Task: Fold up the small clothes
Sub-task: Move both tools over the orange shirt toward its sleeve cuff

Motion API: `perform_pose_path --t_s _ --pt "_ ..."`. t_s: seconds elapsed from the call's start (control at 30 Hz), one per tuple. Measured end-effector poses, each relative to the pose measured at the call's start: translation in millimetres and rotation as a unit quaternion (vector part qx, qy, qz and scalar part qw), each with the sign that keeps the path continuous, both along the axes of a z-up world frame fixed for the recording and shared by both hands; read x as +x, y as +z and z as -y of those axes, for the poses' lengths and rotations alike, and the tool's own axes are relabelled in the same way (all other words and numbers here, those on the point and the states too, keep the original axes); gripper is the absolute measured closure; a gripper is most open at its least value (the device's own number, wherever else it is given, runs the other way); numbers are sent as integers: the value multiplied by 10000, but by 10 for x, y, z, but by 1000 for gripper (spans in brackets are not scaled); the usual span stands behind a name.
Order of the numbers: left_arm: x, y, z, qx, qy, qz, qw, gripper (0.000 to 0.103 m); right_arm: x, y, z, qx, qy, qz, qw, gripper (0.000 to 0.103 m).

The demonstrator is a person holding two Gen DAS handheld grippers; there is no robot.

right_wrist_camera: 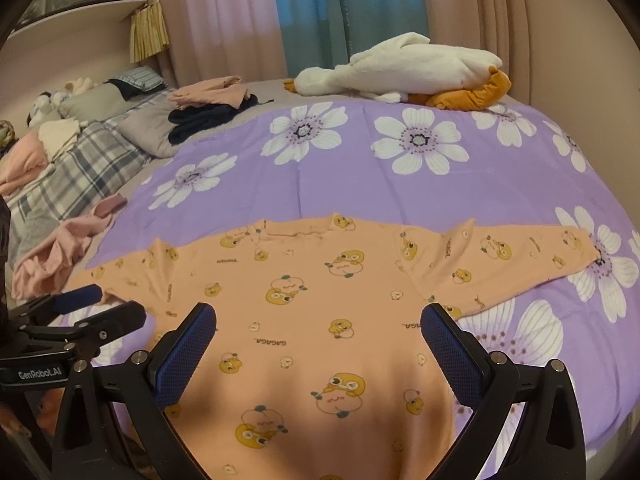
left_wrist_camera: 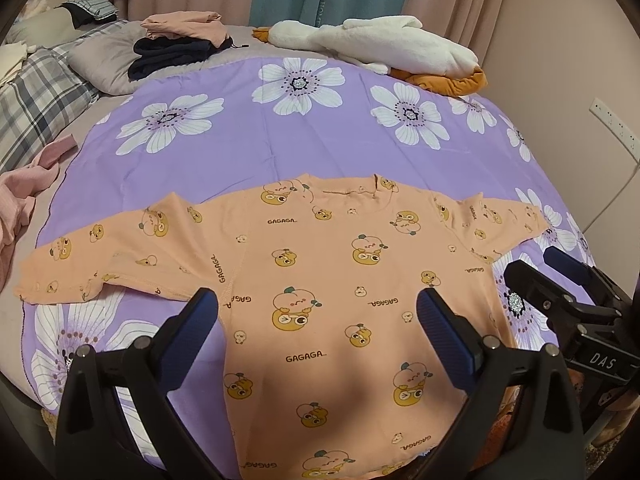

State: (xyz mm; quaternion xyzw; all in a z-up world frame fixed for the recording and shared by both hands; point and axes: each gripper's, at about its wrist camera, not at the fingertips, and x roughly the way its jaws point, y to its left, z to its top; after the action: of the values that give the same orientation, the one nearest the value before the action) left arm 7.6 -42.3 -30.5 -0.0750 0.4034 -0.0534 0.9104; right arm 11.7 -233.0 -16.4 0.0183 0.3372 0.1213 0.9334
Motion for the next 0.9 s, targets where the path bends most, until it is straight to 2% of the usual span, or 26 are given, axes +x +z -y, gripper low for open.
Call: perform_pose_path --t_s 0.27,0.43,0.9 --pt "43 -26 8 -38 -52 -134 9999 4 37 -19 59 156 -125 -138 9997 1" --pt "81 -61 -20 -255 -63 -352 9990 4 45 -35 100 201 -173 -172 9995 1" --pt "128 -100 13 -230 -63 -546 9982 4 73 -109 242 366 -396 -313 9981 1"
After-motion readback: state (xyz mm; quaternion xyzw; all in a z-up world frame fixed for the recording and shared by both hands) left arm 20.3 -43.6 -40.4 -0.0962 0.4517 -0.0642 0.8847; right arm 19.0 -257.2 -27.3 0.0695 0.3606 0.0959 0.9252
